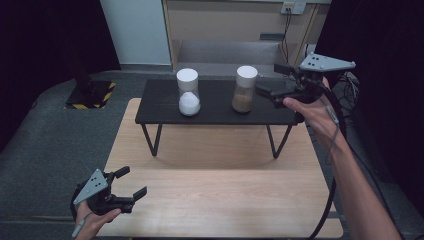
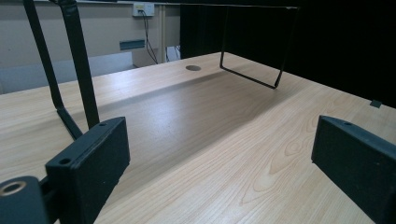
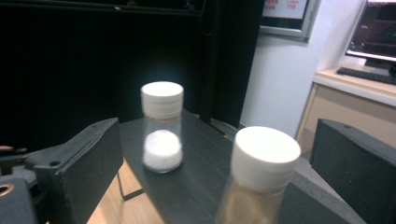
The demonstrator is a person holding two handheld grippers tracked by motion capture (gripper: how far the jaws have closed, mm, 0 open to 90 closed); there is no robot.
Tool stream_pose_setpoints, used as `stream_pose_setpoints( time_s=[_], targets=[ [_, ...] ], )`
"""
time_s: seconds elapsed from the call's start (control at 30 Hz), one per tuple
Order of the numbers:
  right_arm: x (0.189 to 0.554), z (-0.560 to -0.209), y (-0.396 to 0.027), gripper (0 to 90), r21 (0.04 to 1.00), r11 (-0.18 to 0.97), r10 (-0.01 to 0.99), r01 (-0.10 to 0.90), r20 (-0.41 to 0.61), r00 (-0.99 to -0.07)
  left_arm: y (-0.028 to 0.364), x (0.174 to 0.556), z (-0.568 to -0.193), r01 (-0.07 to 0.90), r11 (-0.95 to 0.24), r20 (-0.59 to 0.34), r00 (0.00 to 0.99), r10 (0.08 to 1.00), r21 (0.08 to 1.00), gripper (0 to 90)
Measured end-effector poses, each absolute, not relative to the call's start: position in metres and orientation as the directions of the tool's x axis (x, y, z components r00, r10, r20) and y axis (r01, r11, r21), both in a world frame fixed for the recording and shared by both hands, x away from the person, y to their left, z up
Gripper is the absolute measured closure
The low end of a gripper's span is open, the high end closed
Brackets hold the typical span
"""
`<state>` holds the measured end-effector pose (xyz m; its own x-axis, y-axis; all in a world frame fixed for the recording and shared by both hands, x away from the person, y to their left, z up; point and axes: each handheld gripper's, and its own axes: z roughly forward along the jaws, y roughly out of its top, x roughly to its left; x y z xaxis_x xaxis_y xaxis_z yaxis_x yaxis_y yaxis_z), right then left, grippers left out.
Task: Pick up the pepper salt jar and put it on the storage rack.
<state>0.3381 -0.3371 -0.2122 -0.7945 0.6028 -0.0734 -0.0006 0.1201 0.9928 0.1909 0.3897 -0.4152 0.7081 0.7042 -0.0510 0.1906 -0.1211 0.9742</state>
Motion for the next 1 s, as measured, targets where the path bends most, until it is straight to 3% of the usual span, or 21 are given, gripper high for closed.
stream_pose_setpoints(
  time_s=[1.0],
  targets=[
    [0.245, -0.307, -0.346, 3.4, 0.991, 0.134, 0.569, -0.03, -0.101, -0.816, 0.389, 0.191, -0.415, 0.193, -0.123, -0.051, 0.708, 0.705, 0.974, 3.2]
  ],
)
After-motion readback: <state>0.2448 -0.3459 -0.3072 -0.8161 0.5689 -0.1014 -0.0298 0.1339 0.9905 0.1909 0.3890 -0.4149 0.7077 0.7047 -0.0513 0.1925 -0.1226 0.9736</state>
